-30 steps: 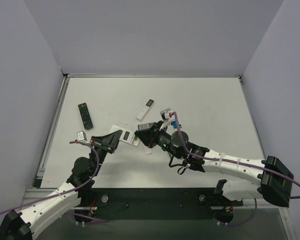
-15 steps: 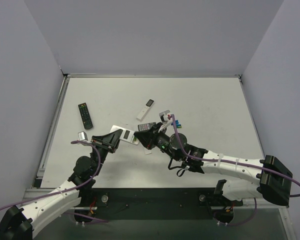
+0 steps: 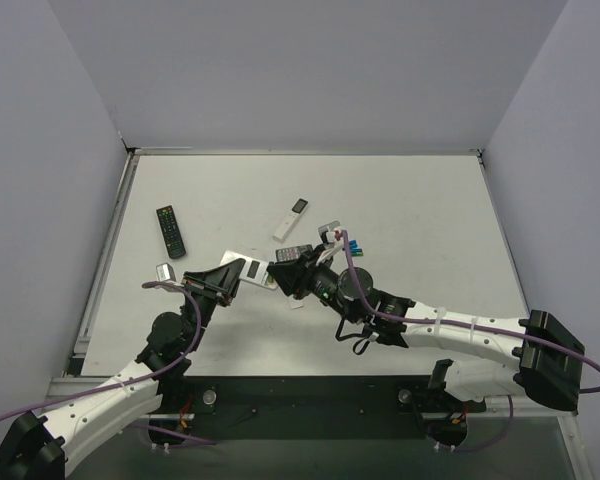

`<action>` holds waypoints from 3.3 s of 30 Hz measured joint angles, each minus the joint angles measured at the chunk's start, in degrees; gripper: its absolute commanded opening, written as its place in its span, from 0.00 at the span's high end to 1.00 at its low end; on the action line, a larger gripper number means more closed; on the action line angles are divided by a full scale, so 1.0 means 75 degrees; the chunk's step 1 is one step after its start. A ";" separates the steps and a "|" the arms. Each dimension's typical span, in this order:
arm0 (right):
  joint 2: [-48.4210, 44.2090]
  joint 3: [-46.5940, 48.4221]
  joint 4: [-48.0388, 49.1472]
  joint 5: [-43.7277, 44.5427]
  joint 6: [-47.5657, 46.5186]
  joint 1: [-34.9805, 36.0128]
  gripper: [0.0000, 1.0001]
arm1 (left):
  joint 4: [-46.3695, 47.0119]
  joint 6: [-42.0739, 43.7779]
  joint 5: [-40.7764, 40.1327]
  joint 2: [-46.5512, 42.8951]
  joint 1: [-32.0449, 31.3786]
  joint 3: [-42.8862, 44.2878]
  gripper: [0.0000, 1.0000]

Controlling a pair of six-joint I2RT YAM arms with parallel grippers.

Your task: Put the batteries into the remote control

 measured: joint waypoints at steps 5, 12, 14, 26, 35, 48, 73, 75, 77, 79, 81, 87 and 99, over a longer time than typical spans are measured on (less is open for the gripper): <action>0.0003 0.0003 -0.0003 0.0038 -0.0079 0.0017 0.71 | -0.0012 0.0000 0.0003 0.0000 0.0000 0.0000 1.00; 0.0000 0.0064 -0.0117 0.0181 -0.0370 0.0125 0.64 | -0.0067 0.0000 -0.0032 -0.0003 0.0000 0.0000 1.00; 0.0000 0.0108 -0.0195 0.0236 -0.0463 0.0160 0.62 | -0.0082 0.0000 -0.0055 -0.0003 0.0003 0.0000 1.00; -0.0350 0.0653 -0.1553 0.0315 -0.1448 0.0254 0.61 | -0.0306 -0.0096 -0.0093 -0.0449 0.0003 0.0000 1.00; -0.0647 0.2763 -0.4803 -0.0463 -0.3404 0.0137 0.52 | -0.0321 -0.0440 0.0364 -0.0734 -0.0009 0.0000 1.00; -0.1113 0.3214 -0.7195 -0.1918 -0.6251 0.0000 0.53 | -0.0533 -0.0437 0.0892 -0.0685 -0.0009 0.0000 1.00; 0.0708 0.4468 -0.8017 -0.2349 -0.7224 -0.0058 0.53 | -0.0679 -0.0146 0.1113 -0.0545 -0.0009 0.0000 1.00; 0.0799 0.4540 -0.8078 -0.2346 -0.7274 -0.0058 0.53 | -0.0679 -0.0137 0.1116 -0.0545 -0.0009 0.0000 1.00; 0.0848 0.4587 -0.8134 -0.2346 -0.7335 -0.0058 0.53 | -0.0679 -0.0128 0.1119 -0.0545 -0.0009 0.0000 1.00; 0.0898 0.4663 -0.8221 -0.2343 -0.7388 -0.0058 0.53 | -0.0685 -0.0114 0.1125 -0.0545 -0.0009 0.0000 1.00; 0.0930 0.4692 -0.8262 -0.2340 -0.7420 -0.0058 0.53 | -0.0685 -0.0099 0.1134 -0.0548 -0.0009 0.0000 1.00; 0.1105 0.4823 -0.8381 -0.2282 -0.7495 -0.0055 0.53 | -0.0699 -0.0017 0.1148 -0.0545 -0.0009 0.0000 1.00; 0.1332 0.4945 -0.8510 -0.2183 -0.7557 -0.0055 0.53 | -0.0839 0.0038 0.1142 -0.0539 -0.0009 0.0000 1.00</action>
